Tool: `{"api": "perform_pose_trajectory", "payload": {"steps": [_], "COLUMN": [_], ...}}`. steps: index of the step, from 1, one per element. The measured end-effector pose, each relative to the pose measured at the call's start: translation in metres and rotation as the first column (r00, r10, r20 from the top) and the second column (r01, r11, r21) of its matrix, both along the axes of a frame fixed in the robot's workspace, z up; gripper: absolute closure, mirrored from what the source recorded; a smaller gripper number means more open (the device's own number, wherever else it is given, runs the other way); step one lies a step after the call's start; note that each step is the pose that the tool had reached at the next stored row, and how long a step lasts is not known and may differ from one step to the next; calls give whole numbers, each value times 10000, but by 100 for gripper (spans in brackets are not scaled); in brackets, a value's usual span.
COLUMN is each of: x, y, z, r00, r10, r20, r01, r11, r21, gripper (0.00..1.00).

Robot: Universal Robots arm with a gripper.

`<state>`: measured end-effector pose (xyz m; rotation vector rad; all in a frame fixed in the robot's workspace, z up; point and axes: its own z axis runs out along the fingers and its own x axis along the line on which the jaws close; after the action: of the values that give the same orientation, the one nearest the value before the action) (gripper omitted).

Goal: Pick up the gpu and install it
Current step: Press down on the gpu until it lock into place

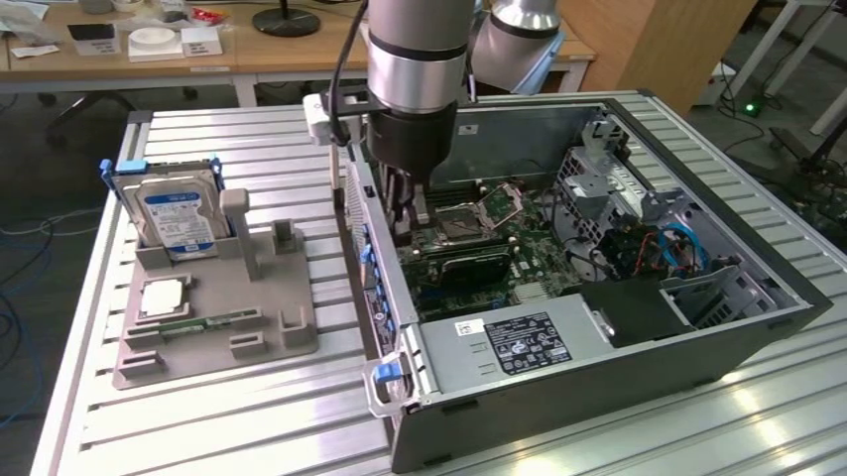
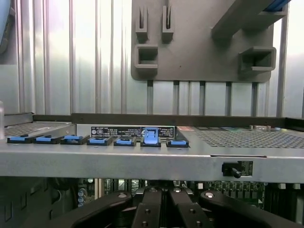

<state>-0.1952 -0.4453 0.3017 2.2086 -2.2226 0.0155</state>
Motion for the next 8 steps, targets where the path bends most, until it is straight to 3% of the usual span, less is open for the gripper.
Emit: {"api": "perform_pose_trajectory", "payload": {"steps": [8], "x": [-25], "y": [-8], "z": [-14], "r00": [10000], "r10": [1], "r20": [0], "r01": [-1], "r11": [10000], "r21": [2], "gripper": [89]}}
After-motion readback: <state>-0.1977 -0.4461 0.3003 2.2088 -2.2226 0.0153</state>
